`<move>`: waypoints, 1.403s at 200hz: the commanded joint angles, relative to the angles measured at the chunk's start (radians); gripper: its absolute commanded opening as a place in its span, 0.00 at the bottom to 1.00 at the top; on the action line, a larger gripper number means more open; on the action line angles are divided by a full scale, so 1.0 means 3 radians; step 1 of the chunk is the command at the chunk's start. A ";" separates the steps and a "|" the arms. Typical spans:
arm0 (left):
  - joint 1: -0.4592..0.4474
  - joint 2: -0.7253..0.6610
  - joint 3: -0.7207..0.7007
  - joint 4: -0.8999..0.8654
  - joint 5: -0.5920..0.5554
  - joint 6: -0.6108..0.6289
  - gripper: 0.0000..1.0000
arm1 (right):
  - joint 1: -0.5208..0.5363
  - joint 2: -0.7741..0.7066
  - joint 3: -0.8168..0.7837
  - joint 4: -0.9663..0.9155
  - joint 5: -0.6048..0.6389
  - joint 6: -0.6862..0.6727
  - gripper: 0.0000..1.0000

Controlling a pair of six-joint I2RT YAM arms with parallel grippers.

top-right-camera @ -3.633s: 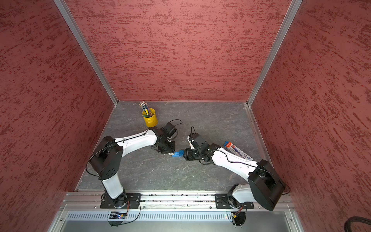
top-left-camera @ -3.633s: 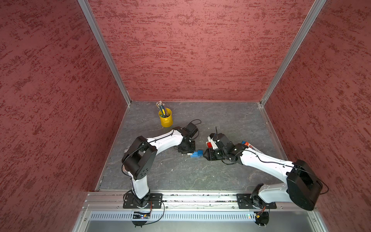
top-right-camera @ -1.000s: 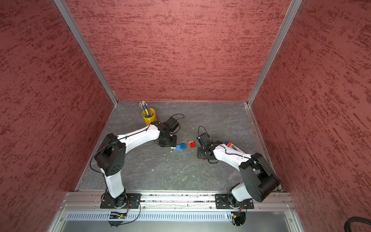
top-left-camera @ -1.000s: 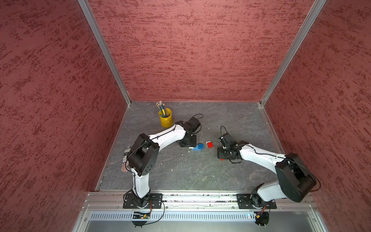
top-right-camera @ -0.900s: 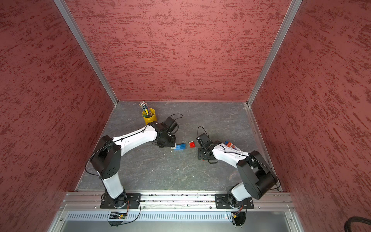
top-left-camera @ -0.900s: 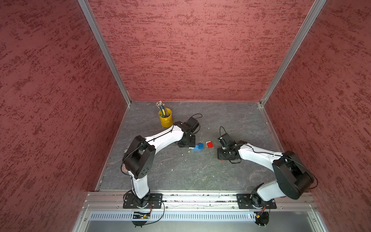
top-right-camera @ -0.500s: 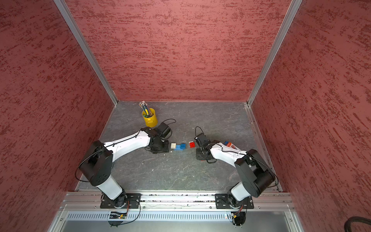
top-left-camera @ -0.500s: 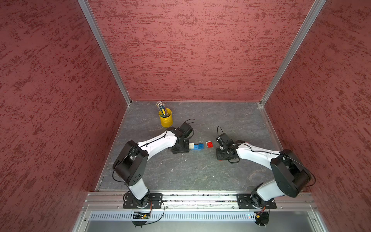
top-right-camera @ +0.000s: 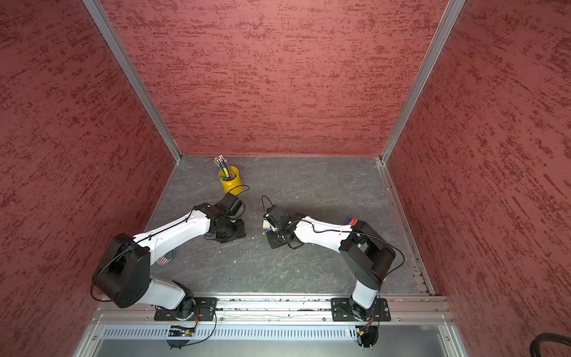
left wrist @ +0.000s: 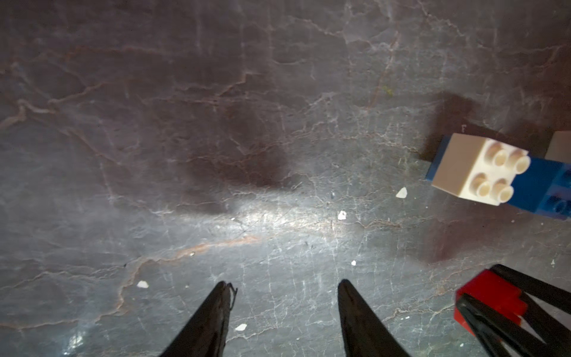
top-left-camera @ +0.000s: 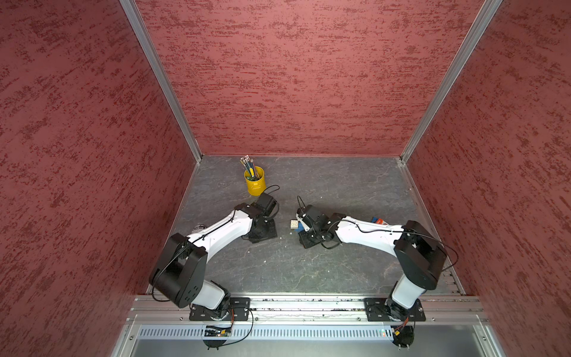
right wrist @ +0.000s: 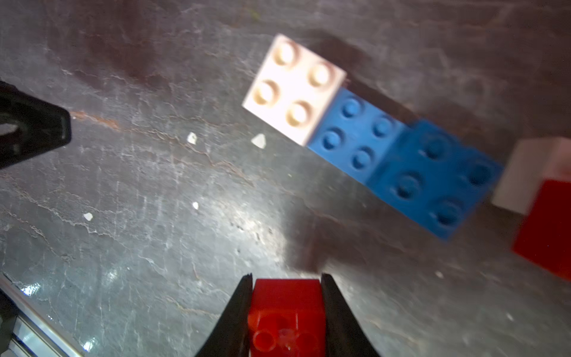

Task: Assemble the letter y with lego
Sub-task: Pick up the lego brick from the center of the board, then place the lego brick at the center of the board.

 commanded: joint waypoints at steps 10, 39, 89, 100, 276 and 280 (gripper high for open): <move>0.0136 -0.0181 -0.0151 0.0074 0.0096 -0.0060 0.58 | 0.0123 0.0285 0.0324 0.0009 -0.0072 -0.0258 0.26; 0.0192 -0.0297 -0.0265 0.0081 0.0110 -0.0088 0.58 | 0.0177 0.0505 0.0560 -0.0087 -0.0041 -0.0376 0.26; 0.0239 -0.0342 -0.0329 0.0106 0.0123 -0.0104 0.59 | 0.0203 0.0724 0.0763 -0.0133 -0.0063 -0.0372 0.29; 0.0251 -0.0337 -0.0326 0.0107 0.0127 -0.0105 0.58 | 0.0206 0.0752 0.0788 -0.0151 -0.0040 -0.0345 0.31; 0.0161 -0.0297 -0.0281 0.0283 0.0320 -0.0132 0.59 | -0.0156 0.0257 0.1006 -0.0342 0.0234 -0.0554 0.63; 0.0148 -0.0292 -0.0278 0.0290 0.0321 -0.0142 0.59 | -0.0186 0.0263 0.1012 -0.0338 0.0231 -0.0565 0.63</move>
